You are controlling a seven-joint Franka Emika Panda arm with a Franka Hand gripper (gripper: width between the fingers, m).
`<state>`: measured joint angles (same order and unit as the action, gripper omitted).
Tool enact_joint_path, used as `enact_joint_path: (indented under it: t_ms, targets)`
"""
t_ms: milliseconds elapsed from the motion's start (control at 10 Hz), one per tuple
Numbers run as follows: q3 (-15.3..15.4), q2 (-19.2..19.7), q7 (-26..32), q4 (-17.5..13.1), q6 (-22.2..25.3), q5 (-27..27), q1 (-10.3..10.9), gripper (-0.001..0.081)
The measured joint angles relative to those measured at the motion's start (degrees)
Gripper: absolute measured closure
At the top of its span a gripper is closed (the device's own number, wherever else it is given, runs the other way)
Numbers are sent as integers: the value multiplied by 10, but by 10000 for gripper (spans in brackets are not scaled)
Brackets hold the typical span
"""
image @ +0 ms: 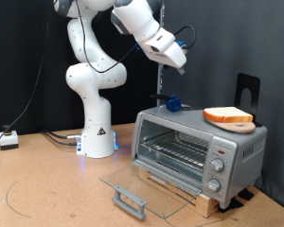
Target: Make a piece of toast with the oven
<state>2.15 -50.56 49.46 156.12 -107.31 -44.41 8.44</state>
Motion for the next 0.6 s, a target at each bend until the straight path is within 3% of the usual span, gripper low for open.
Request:
enact_joint_path:
  t_ms: [300,600]
  targets:
    - [-7,-14,-8,6,16,1,-12,-3]
    - [28,-13,6,15,-17,45,-12,-3]
